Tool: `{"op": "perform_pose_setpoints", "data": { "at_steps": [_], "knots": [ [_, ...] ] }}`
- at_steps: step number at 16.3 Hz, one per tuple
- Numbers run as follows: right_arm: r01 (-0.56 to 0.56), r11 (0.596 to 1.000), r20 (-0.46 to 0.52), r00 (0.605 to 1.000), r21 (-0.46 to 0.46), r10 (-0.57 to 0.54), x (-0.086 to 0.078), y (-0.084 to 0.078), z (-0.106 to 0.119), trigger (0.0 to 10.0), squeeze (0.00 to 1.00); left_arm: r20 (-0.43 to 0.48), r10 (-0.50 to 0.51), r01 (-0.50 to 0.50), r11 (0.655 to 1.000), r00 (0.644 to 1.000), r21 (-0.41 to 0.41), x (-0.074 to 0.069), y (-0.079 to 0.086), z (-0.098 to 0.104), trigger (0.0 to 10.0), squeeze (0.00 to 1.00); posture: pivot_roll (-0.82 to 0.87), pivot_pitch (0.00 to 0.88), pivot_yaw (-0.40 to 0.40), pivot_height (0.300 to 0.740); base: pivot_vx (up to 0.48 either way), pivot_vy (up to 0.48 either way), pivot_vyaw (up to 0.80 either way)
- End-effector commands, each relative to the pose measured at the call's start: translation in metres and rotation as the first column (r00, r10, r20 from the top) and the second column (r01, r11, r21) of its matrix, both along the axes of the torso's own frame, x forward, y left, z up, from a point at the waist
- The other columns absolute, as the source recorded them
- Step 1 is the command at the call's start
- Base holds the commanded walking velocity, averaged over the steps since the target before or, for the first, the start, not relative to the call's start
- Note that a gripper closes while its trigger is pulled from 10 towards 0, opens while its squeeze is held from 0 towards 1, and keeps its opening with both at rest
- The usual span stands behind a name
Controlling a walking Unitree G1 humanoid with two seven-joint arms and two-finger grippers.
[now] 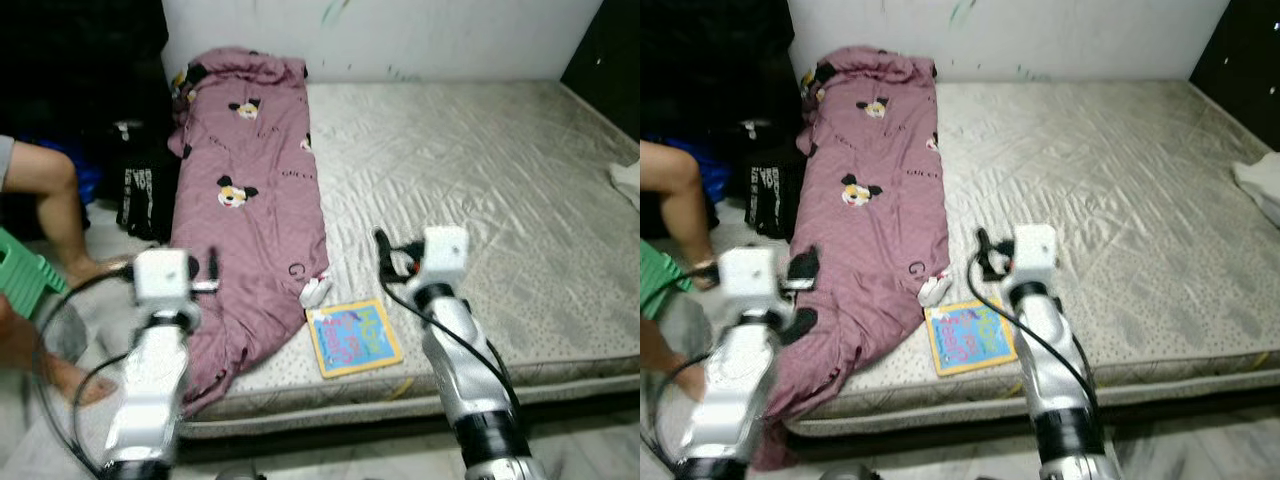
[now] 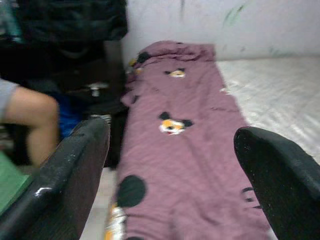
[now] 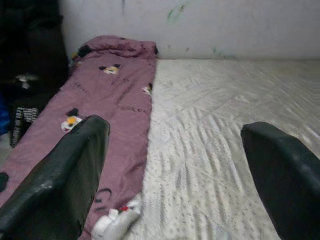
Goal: Clean up the room
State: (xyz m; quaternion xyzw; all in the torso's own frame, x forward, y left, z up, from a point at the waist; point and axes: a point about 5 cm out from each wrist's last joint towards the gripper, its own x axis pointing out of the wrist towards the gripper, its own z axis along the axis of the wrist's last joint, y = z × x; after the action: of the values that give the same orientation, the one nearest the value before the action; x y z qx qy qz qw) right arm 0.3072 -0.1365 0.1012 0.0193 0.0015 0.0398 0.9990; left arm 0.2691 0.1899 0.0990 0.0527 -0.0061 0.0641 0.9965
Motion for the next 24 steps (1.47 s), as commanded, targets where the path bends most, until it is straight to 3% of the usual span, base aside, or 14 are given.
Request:
{"op": "perform_pose_setpoints", "data": {
  "at_steps": [1,6,9,15,24],
  "knots": [
    [0.043,0.999,0.009,0.999,0.004,-0.043,-0.004,-0.006,0.004,10.0,0.00,0.018,-0.004,0.003,1.000,1.000,0.020,-0.003,0.004,0.004,10.0,0.00,0.06,0.019,0.013,0.740,0.000,0.000,0.00],
    [0.082,0.994,-0.021,0.996,-0.075,-0.084,-0.014,-0.022,-0.005,10.0,0.00,0.029,-0.043,0.042,0.998,0.999,0.041,0.001,-0.010,0.006,10.0,0.00,0.04,0.041,0.001,0.740,0.000,0.000,0.00],
    [0.070,0.996,-0.011,0.997,-0.057,-0.070,-0.011,-0.018,-0.001,10.0,0.00,0.027,-0.066,0.064,0.997,0.997,0.043,0.003,-0.012,0.006,10.0,0.00,0.04,0.051,0.005,0.740,0.000,0.000,0.00],
    [0.078,0.996,-0.031,0.996,-0.048,-0.079,-0.015,-0.016,-0.004,10.0,0.00,0.023,-0.078,0.076,0.996,0.997,0.047,0.004,-0.013,0.007,10.0,0.00,0.04,0.053,0.015,0.740,0.000,0.000,-0.80],
    [0.058,0.997,-0.018,0.998,-0.047,-0.059,-0.016,-0.010,-0.003,10.0,0.00,0.029,-0.093,0.092,0.994,0.995,0.052,0.006,-0.015,0.009,10.0,0.00,0.05,0.052,0.025,0.740,0.000,0.000,0.00]
  ]
}}
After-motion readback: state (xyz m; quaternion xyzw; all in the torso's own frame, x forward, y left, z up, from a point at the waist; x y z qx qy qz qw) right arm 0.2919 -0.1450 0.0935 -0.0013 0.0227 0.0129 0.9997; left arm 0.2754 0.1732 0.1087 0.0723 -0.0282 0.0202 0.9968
